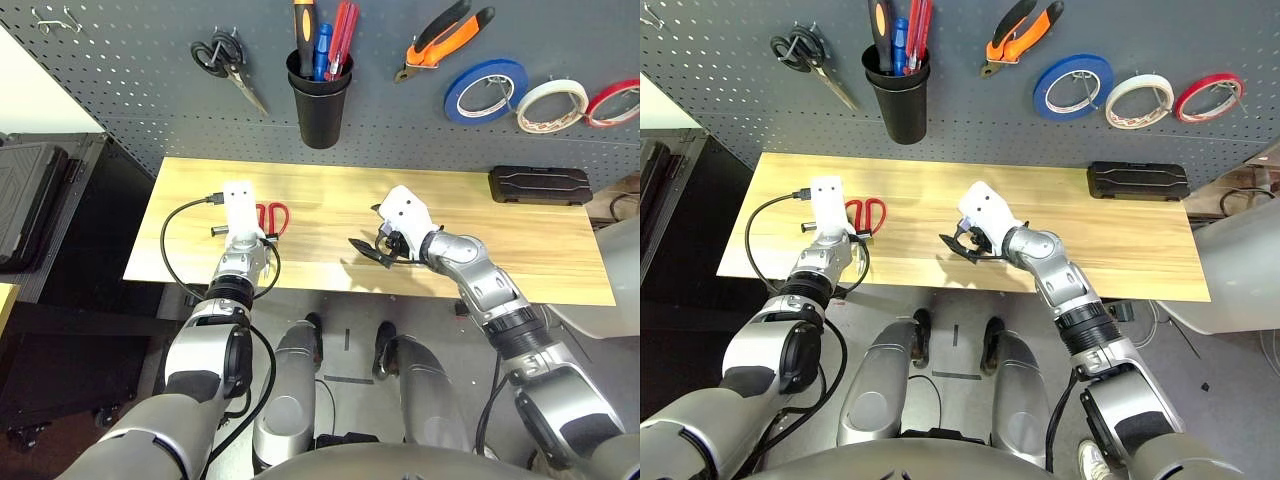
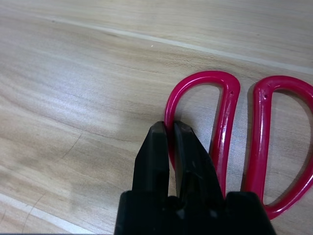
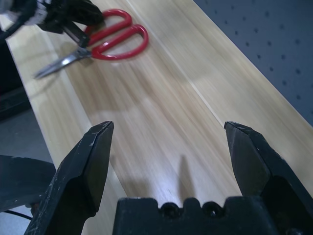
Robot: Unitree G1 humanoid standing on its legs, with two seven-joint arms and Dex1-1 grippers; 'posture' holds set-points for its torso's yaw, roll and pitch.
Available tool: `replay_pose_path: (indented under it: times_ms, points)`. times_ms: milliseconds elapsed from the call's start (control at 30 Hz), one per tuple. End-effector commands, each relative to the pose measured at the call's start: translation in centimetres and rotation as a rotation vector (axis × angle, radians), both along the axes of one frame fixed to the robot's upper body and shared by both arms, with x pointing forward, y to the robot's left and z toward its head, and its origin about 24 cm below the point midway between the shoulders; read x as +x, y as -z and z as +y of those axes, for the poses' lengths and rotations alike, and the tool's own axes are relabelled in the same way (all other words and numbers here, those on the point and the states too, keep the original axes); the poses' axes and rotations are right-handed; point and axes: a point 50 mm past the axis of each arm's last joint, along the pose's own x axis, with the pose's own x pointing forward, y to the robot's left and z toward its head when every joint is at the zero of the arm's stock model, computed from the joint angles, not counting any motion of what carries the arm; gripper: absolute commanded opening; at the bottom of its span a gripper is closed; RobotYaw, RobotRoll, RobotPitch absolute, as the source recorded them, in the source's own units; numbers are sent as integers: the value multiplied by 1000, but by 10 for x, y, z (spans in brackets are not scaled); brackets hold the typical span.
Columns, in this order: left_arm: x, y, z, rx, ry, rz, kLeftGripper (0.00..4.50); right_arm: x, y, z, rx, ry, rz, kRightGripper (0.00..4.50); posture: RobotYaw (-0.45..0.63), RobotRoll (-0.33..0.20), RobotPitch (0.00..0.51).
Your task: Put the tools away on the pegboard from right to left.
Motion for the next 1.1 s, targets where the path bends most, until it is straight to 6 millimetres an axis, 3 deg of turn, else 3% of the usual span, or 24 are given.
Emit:
replay_pose_path:
  times_ms: [33, 433, 633, 1100]
  points:
    - [-11, 16, -1, -30, -31, 55, 22, -4, 4, -3, 1, -48, 26, 4500, 199, 0, 300]
    - [-7, 5, -1, -76, -78, -20, 22, -8, 1, -5, -9, -192, 69, 4500, 229, 0, 278]
    - [-7, -13, -5, -156, -86, -143, 22, -4, -5, -8, 10, -206, 44, 4500, 234, 0, 270]
    - [-41, -56, -15, -238, 0, -468, 22, 13, -21, -21, 117, -166, -68, 4500, 274, 0, 270]
